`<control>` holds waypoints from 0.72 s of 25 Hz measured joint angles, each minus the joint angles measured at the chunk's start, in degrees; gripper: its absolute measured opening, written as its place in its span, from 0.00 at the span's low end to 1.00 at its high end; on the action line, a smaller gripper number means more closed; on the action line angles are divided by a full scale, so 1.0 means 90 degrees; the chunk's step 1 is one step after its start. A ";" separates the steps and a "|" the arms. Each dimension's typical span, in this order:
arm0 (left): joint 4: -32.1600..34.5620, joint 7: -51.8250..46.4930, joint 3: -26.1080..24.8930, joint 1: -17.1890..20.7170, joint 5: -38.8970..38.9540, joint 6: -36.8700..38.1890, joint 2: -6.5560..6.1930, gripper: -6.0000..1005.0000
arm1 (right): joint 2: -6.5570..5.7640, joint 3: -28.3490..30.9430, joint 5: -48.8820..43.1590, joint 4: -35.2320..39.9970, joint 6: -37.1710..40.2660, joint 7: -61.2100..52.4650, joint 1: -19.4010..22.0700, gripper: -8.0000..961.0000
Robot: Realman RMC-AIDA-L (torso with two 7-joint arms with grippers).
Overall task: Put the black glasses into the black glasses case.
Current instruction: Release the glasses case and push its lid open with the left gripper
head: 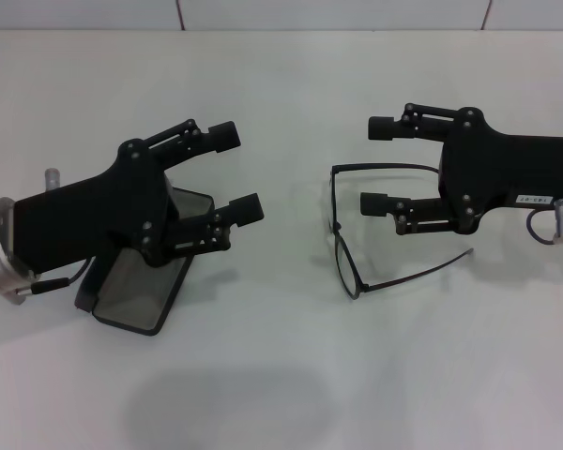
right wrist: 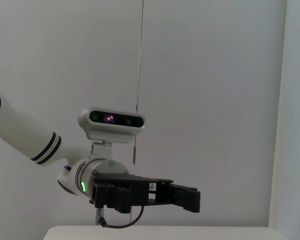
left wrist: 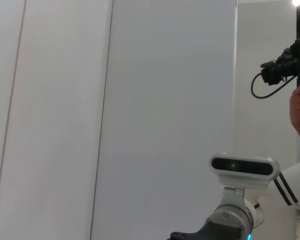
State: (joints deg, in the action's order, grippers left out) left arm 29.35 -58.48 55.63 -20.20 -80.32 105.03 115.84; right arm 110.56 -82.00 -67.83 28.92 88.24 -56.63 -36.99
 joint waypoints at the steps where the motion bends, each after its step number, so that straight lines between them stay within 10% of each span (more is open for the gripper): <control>1: 0.0000 0.0000 0.0000 -0.0003 0.0000 0.0000 0.0000 0.84 | 0.0000 0.0000 0.0004 0.0000 0.0000 0.0000 0.0003 0.83; 12: -0.0057 -0.0231 -0.0216 -0.0003 0.0040 -0.0027 -0.0018 0.83 | 0.0022 0.0000 0.0008 -0.0001 -0.0014 0.0071 0.0015 0.83; 18: 0.0884 -0.2945 -0.0692 -0.0105 -0.0537 -0.1427 -0.0282 0.83 | 0.0028 0.0000 0.0009 -0.0001 -0.0006 0.0080 0.0064 0.83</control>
State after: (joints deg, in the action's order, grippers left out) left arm 37.31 -84.98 49.39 -21.15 -85.15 92.19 113.31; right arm 110.81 -82.00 -67.74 28.91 88.18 -55.91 -36.42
